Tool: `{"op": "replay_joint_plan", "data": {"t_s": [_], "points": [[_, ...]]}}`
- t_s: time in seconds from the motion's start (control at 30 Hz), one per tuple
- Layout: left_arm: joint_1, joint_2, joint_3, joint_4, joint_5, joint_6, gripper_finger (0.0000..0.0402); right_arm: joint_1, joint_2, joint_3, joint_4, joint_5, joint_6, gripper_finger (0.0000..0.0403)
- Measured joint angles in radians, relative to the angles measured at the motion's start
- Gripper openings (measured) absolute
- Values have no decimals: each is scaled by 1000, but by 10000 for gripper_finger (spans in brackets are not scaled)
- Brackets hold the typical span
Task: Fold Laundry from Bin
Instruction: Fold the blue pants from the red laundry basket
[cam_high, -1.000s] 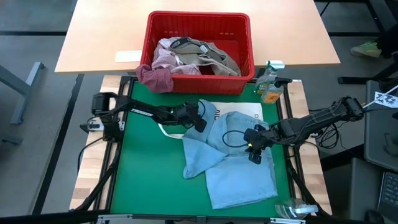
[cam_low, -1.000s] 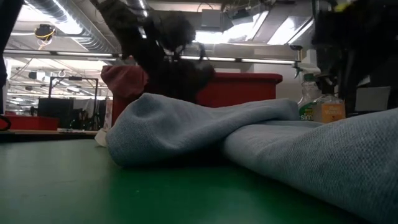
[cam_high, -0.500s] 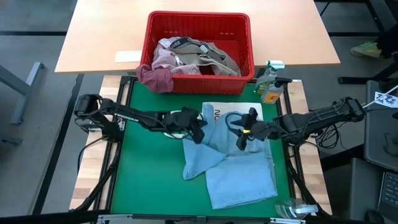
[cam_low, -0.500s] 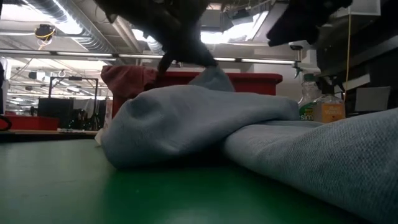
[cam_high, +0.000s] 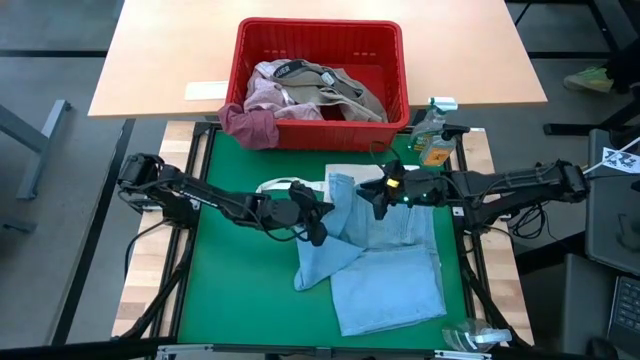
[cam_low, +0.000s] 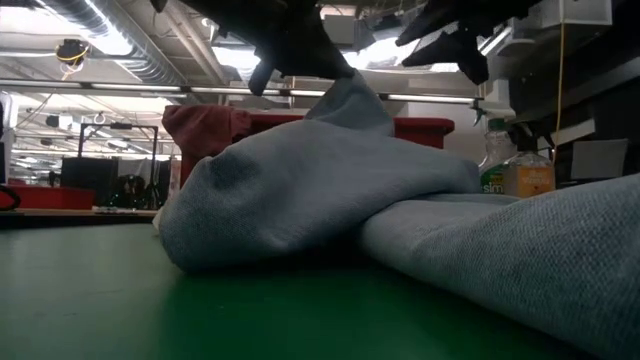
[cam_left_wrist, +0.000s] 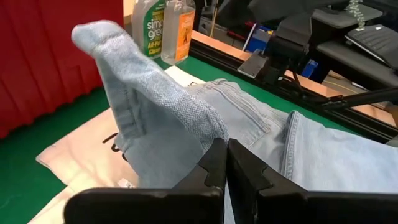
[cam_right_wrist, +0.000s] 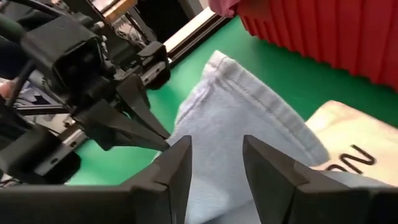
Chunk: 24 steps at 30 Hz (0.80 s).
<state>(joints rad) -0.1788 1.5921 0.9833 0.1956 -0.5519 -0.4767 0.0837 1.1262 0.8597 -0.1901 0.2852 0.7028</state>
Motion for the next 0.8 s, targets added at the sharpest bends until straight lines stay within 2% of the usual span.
{"op": "replay_joint_plan", "data": {"t_s": [0.33, 0.53, 0.8], "points": [[-4, 0, 0, 9, -17, 5, 0, 1, 129, 0, 199, 5, -4, 143], [-6, 0, 0, 10, -16, 15, 0, 1, 196, 0, 212, 12, -4, 143], [-6, 0, 0, 9, -16, 16, 0, 1, 252, -1, 322, 10, -4, 143]]}}
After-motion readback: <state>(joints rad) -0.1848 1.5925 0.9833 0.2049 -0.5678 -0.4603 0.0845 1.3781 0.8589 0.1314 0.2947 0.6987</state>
